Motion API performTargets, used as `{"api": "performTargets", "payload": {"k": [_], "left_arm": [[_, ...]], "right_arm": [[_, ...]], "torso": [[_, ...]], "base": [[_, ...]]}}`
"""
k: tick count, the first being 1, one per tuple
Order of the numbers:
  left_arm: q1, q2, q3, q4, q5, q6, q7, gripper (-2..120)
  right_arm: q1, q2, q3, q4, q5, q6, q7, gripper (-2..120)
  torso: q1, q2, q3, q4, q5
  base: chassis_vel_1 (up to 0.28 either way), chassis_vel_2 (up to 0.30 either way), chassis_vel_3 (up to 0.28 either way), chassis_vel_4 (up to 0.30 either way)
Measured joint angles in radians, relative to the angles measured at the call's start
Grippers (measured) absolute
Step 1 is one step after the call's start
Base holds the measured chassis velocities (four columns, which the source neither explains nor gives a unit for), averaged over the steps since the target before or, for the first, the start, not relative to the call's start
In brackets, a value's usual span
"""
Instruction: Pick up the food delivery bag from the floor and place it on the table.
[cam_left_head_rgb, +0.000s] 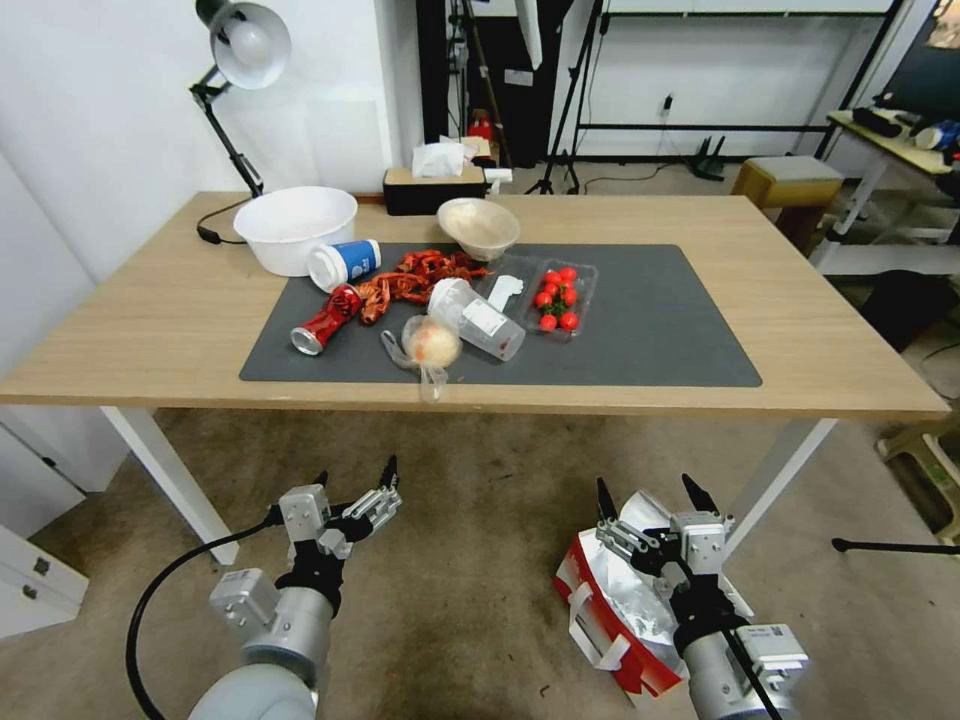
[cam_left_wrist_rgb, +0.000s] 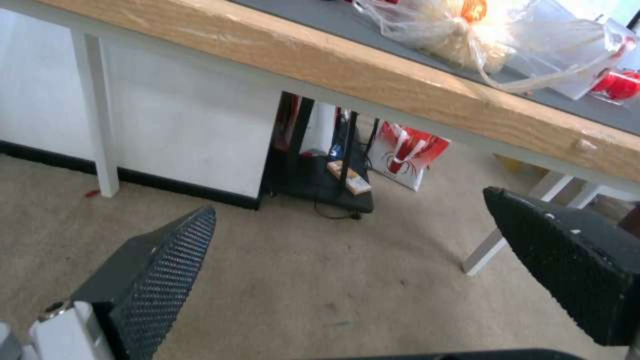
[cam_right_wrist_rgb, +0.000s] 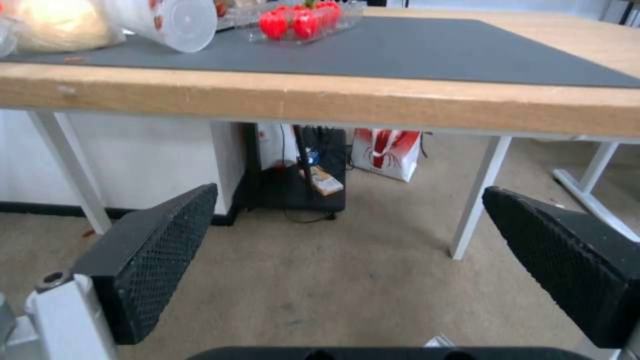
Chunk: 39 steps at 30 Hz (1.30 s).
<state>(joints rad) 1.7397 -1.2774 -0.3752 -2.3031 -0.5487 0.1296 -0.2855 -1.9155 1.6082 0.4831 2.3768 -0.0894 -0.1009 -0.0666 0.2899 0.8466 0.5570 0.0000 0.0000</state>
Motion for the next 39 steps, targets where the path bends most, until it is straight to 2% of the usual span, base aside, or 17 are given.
{"api": "performTargets", "payload": {"k": [39], "left_arm": [[0.01,-0.005,0.002,0.002,0.032,-0.015,0.021,100]], "right_arm": [[0.0,0.0,0.003,-0.02,0.002,0.005,-0.011,100]], "torso": [[-0.073,-0.175,-0.102,0.0,0.0]], "base": [[0.0,0.0,0.0,0.0]]}}
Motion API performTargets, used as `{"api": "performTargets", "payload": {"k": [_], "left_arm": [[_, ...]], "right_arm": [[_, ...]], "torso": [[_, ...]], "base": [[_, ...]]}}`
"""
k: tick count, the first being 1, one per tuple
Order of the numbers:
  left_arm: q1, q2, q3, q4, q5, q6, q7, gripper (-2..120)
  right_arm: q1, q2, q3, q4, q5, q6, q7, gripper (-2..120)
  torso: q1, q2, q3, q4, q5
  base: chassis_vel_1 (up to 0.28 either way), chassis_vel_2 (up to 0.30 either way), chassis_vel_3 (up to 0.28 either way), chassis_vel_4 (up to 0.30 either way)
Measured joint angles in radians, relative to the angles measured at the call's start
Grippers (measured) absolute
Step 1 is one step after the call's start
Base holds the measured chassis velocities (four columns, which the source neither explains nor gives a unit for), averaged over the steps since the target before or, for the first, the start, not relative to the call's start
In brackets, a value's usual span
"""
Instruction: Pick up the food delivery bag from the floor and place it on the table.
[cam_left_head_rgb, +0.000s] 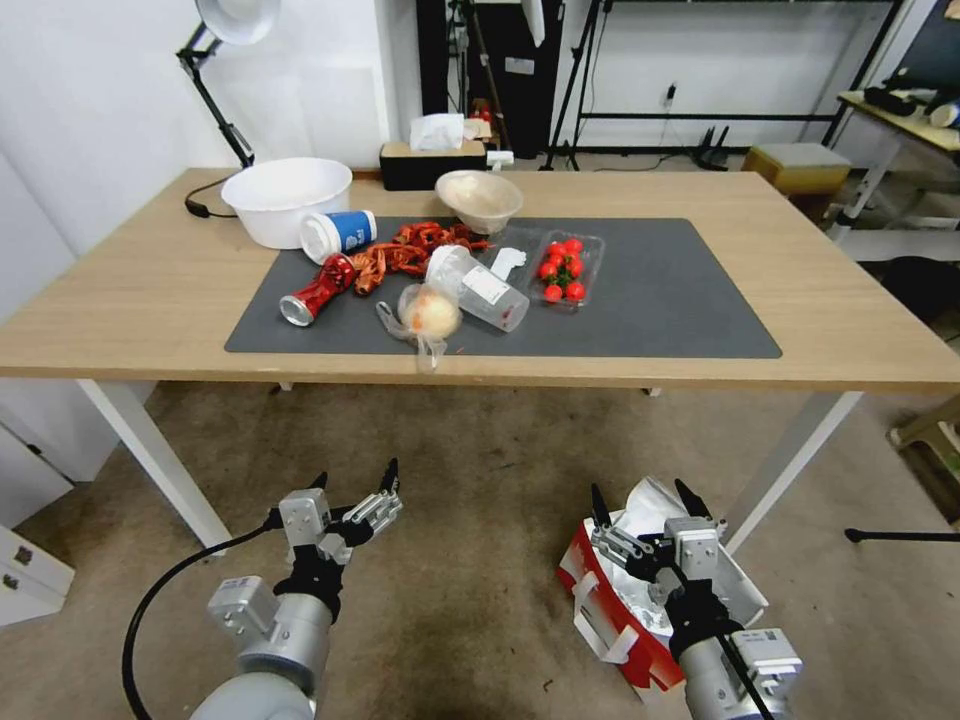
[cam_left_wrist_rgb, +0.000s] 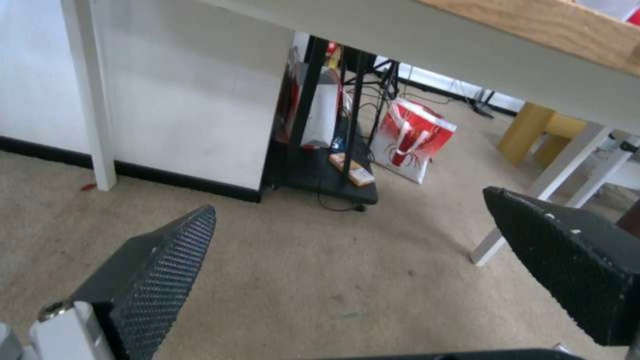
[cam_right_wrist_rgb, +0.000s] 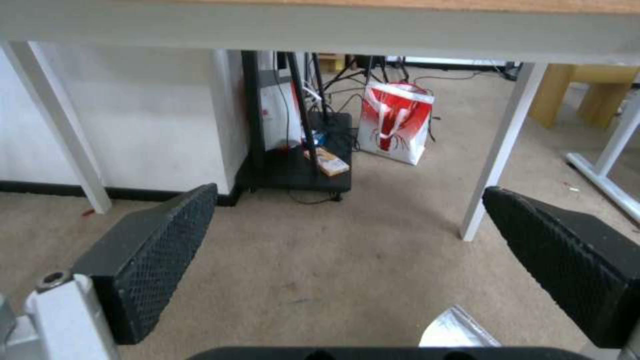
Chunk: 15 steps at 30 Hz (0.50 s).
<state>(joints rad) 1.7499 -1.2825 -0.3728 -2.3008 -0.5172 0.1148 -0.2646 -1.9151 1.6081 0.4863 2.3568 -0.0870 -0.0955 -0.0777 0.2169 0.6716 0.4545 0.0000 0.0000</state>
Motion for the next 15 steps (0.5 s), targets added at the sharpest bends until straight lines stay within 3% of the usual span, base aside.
{"api": "performTargets", "payload": {"k": [15], "left_arm": [[0.002,0.0,0.001,0.01,0.003,-0.002,0.007,100]], "right_arm": [[-0.002,0.0,0.007,-0.001,0.003,0.001,-0.008,100]], "torso": [[-0.024,-0.061,-0.037,0.0,0.0]], "base": [[0.0,0.0,0.0,0.0]]}}
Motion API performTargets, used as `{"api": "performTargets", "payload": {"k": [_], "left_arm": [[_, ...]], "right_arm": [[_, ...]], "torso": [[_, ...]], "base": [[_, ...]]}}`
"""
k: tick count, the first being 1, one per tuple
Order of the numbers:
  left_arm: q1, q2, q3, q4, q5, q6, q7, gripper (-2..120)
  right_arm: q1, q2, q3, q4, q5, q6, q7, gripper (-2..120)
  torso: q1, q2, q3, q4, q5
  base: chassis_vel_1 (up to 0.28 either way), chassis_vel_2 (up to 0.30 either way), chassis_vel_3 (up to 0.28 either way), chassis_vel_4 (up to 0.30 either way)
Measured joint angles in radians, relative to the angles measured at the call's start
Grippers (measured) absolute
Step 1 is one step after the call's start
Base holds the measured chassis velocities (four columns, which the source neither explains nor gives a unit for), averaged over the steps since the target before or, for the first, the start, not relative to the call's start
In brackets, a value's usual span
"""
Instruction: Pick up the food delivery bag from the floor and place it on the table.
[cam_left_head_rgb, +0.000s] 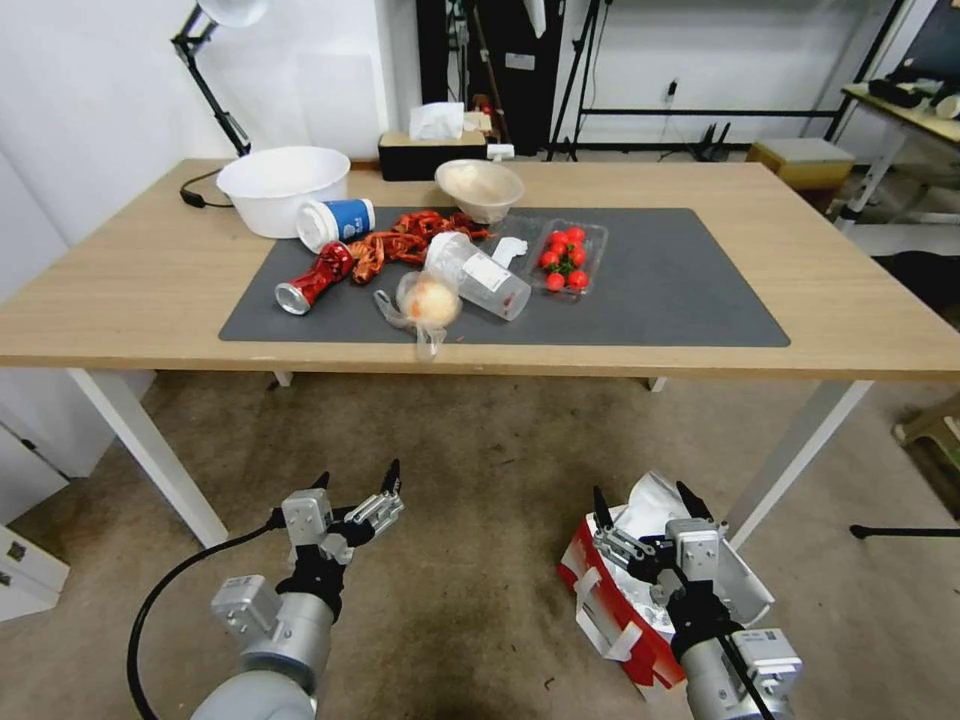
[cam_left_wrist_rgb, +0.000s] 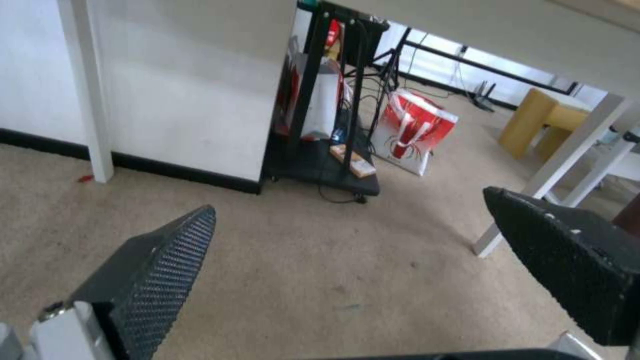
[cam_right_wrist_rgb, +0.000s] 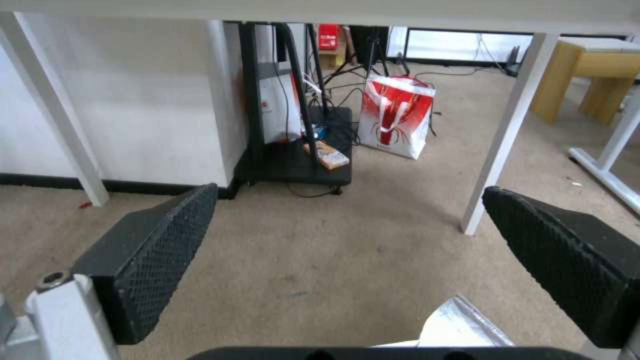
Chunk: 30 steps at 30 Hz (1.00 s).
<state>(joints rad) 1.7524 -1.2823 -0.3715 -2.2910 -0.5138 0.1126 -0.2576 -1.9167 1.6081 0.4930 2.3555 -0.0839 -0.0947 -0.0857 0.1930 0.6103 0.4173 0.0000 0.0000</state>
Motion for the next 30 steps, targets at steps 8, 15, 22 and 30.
{"api": "performTargets", "payload": {"k": [8,15,22,30], "left_arm": [[0.009,-0.003,-0.001,-0.003,0.01,-0.002,0.0,100],[0.017,-0.007,-0.001,-0.004,0.015,-0.008,0.001,100],[0.019,-0.009,-0.001,-0.004,0.017,-0.012,0.001,100],[0.02,-0.01,-0.001,-0.004,0.022,-0.013,0.001,100]], "right_arm": [[-0.001,0.0,0.001,0.003,0.003,0.006,-0.004,100],[-0.004,0.0,0.001,0.006,0.003,0.014,-0.006,100],[-0.005,0.0,0.004,0.007,-0.003,0.02,-0.011,100],[-0.004,0.0,0.008,0.007,0.0,0.02,-0.015,100]], "torso": [[-0.012,-0.03,-0.018,0.0,0.0],[-0.025,-0.065,-0.039,0.0,0.0],[-0.035,-0.091,-0.056,0.0,0.0],[-0.046,-0.123,-0.077,0.0,0.0]], "base": [[0.0,0.0,0.0,0.0],[0.0,0.0,0.0,0.0],[0.0,0.0,0.0,0.0],[0.0,0.0,0.0,0.0]]}}
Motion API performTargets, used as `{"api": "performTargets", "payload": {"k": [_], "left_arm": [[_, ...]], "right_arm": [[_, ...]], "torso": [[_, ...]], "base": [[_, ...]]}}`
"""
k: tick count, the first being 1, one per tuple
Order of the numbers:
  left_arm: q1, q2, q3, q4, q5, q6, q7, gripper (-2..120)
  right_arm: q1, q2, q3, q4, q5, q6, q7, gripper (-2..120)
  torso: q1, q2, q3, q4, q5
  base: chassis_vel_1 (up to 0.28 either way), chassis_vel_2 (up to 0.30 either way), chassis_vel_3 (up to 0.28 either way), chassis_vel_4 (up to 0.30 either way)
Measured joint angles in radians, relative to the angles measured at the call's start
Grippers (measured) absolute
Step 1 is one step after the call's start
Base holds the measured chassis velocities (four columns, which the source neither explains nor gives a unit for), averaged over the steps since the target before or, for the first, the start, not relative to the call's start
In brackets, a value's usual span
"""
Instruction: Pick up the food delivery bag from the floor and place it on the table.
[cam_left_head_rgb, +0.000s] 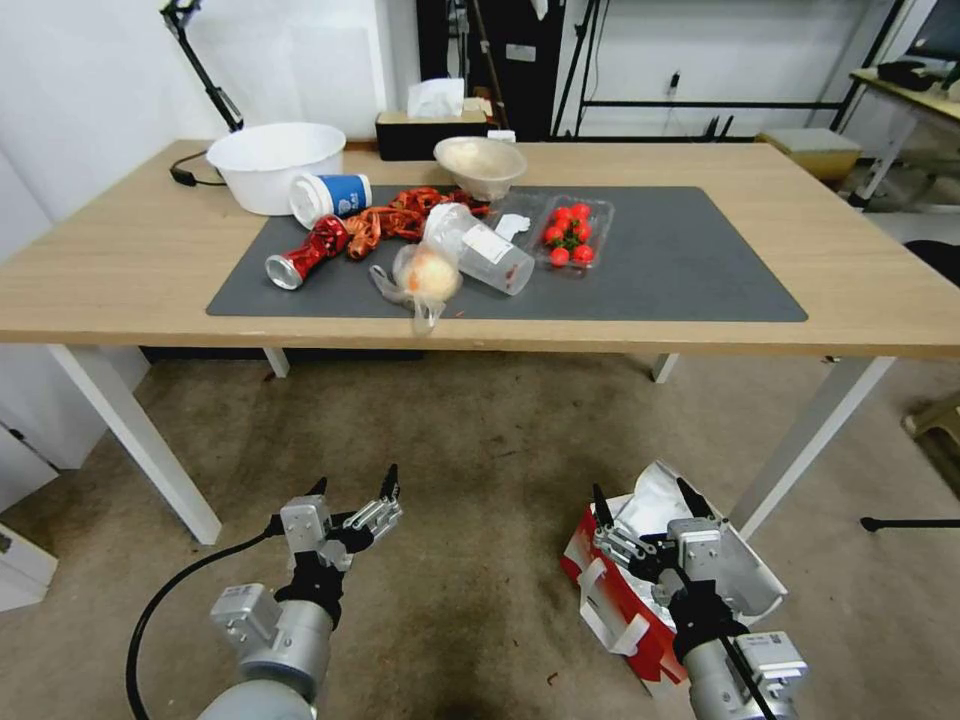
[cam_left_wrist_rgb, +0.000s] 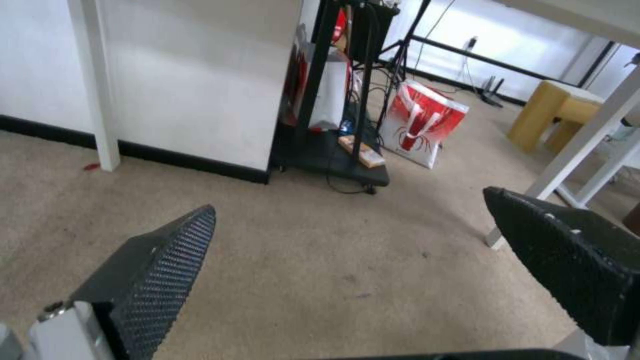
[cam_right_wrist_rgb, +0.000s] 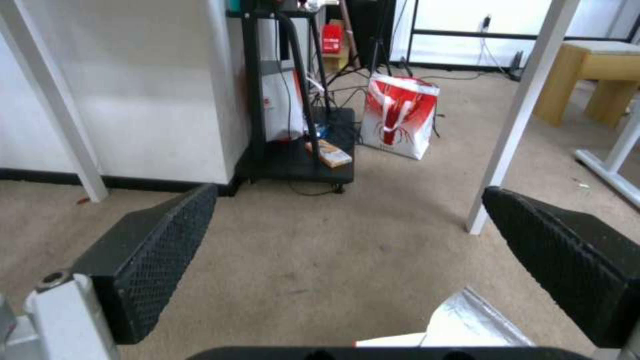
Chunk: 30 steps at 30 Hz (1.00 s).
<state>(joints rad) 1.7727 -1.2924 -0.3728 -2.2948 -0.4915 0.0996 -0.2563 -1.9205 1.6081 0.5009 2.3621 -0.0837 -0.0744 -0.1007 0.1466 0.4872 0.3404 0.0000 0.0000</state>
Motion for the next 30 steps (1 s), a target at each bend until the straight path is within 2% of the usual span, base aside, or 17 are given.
{"api": "performTargets", "payload": {"k": [30], "left_arm": [[-0.01,0.01,-0.006,0.007,-0.009,0.0,-0.005,100]], "right_arm": [[0.009,0.0,0.001,-0.009,0.009,-0.015,-0.008,100]], "torso": [[-0.042,-0.121,-0.078,0.0,0.0001]], "base": [[0.0,0.0,0.0,0.0]]}}
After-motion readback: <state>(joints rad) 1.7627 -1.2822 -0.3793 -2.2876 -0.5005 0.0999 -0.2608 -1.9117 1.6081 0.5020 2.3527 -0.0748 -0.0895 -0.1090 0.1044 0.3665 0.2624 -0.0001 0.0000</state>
